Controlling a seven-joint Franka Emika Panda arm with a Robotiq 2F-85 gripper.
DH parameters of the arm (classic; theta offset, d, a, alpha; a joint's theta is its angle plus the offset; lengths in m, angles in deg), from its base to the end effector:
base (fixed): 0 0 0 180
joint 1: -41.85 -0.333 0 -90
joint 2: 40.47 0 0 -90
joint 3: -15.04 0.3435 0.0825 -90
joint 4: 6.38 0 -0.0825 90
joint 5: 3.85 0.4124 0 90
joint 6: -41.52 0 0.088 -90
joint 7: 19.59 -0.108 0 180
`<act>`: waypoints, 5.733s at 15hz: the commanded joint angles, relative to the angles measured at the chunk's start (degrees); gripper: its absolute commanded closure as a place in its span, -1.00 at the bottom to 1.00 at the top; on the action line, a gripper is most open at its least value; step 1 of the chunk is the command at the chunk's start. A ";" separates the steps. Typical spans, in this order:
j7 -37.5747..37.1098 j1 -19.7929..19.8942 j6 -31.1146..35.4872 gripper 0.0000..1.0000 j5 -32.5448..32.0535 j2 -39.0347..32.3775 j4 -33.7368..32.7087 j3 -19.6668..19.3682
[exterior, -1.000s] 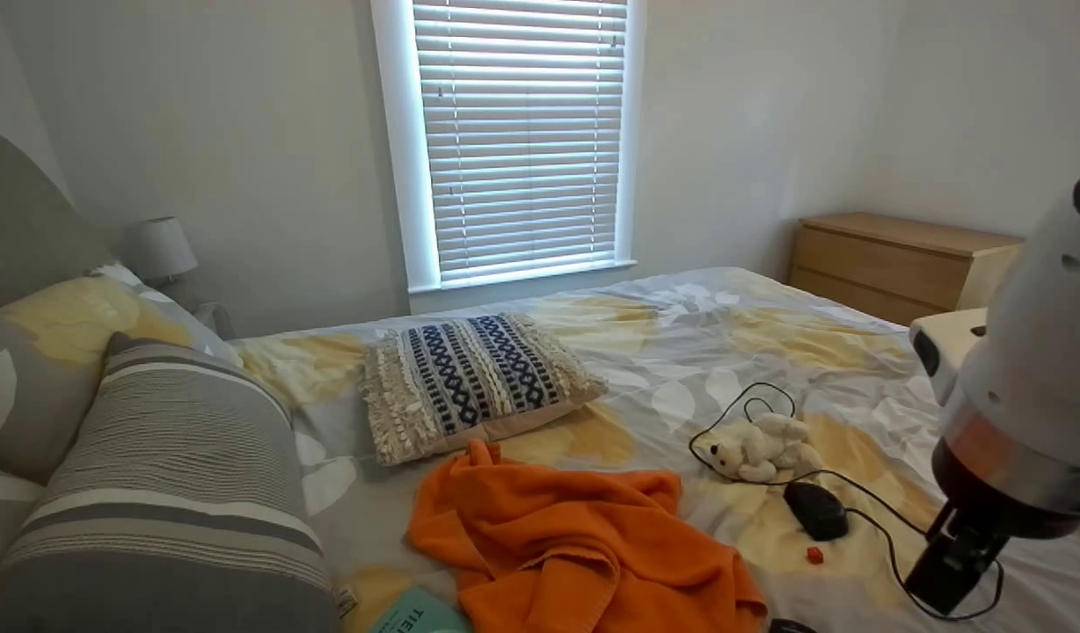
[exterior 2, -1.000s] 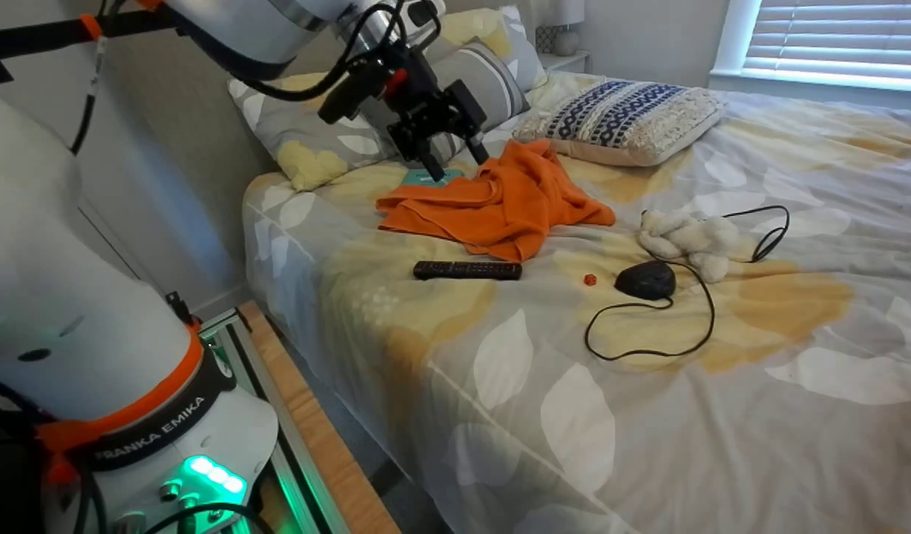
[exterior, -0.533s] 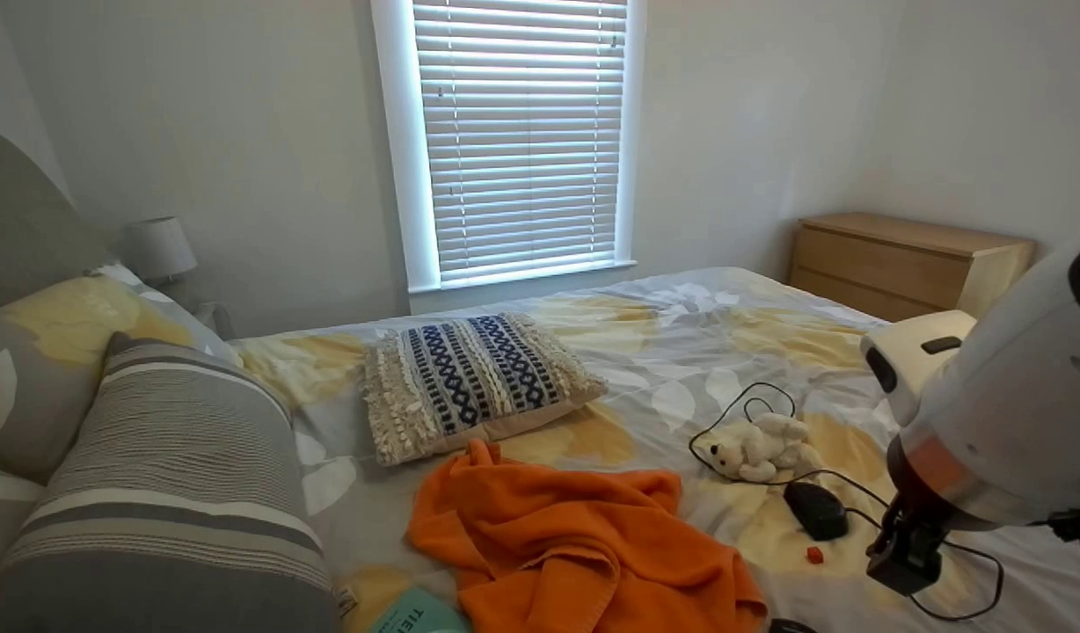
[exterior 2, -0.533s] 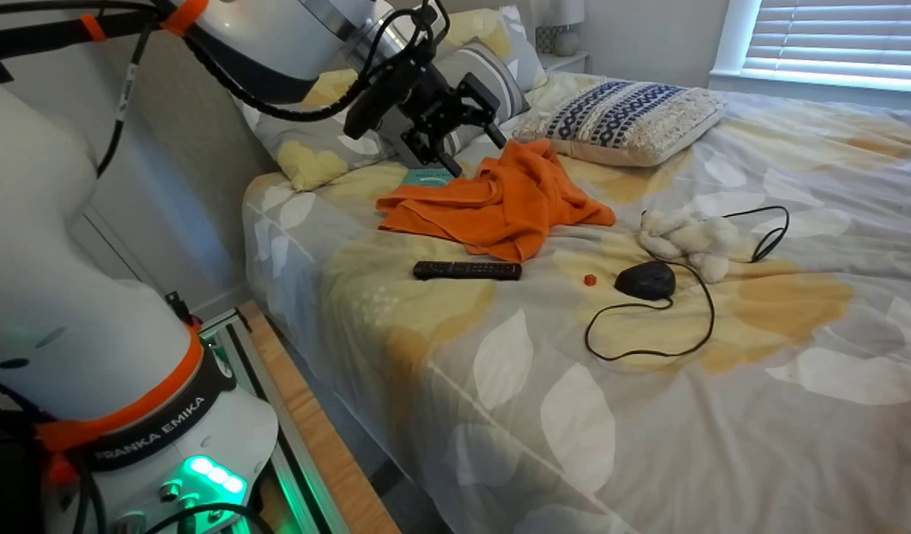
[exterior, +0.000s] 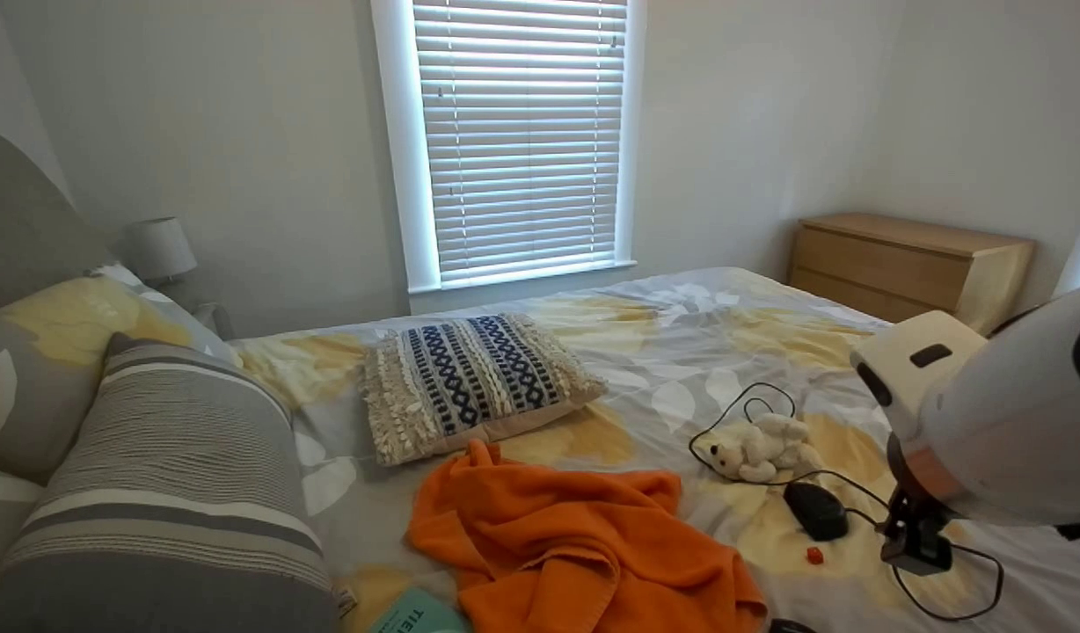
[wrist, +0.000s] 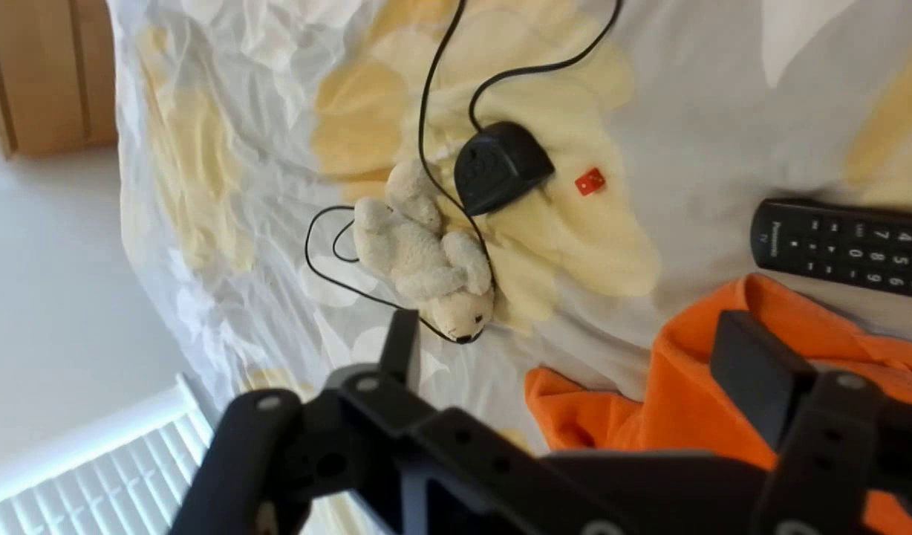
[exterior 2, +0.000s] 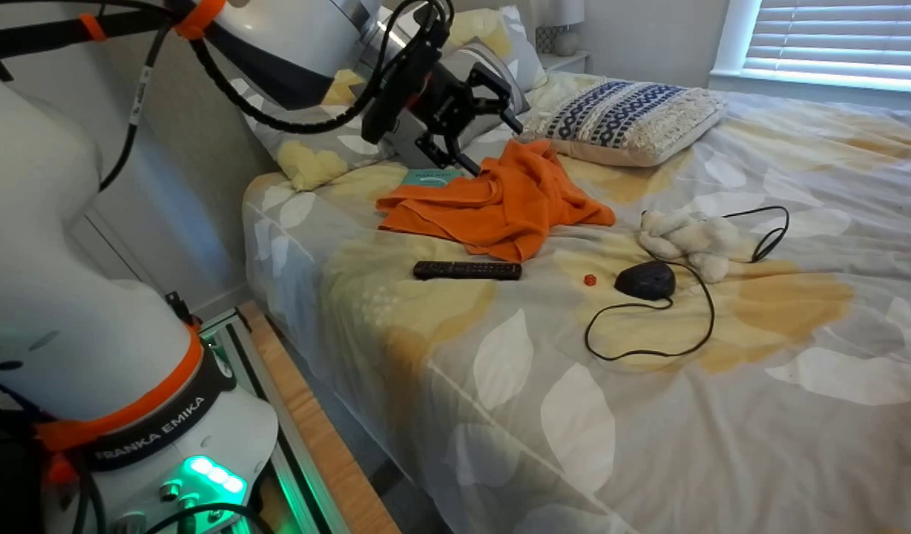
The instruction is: Fold the orange towel on the bed once
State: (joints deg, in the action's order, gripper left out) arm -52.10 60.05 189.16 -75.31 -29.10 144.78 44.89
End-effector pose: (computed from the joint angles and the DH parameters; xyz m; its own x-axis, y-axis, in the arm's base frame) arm 0.4245 0.0974 0.3094 0.7411 0.6688 0.0584 0.4474 -0.5569 0.6998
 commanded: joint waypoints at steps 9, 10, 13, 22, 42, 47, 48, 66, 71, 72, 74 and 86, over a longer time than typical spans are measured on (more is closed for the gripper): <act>-33.17 -9.13 6.88 -1.00 -48.62 -27.57 -13.47 -3.40; -36.03 -3.83 7.26 -1.00 -52.64 -31.09 -14.90 1.68; -38.07 -10.99 8.07 -1.00 -53.22 -28.58 -13.62 -5.07; -36.67 -14.70 6.34 -1.00 -54.10 -31.13 -15.64 -8.12; -21.32 -22.81 2.29 -1.00 -57.13 -51.98 -25.98 -8.82; -18.80 -22.28 -0.32 -1.00 -57.69 -51.44 -26.32 -8.40; -18.87 -22.14 -0.58 -1.00 -57.83 -51.27 -26.32 -8.34; -25.87 -19.86 4.60 1.00 -59.62 -50.25 -27.07 -4.77; -27.66 -16.01 19.92 0.96 -60.90 -46.63 -24.22 -0.34; -27.69 -15.16 22.78 0.96 -60.84 -46.65 -23.79 0.50; -26.47 -14.78 28.66 0.96 -58.31 -44.85 -20.63 0.54; -27.81 -17.93 43.39 0.96 -53.36 -24.98 0.38 -6.50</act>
State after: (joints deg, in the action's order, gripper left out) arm -78.03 42.98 229.55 -129.83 -62.00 139.29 39.58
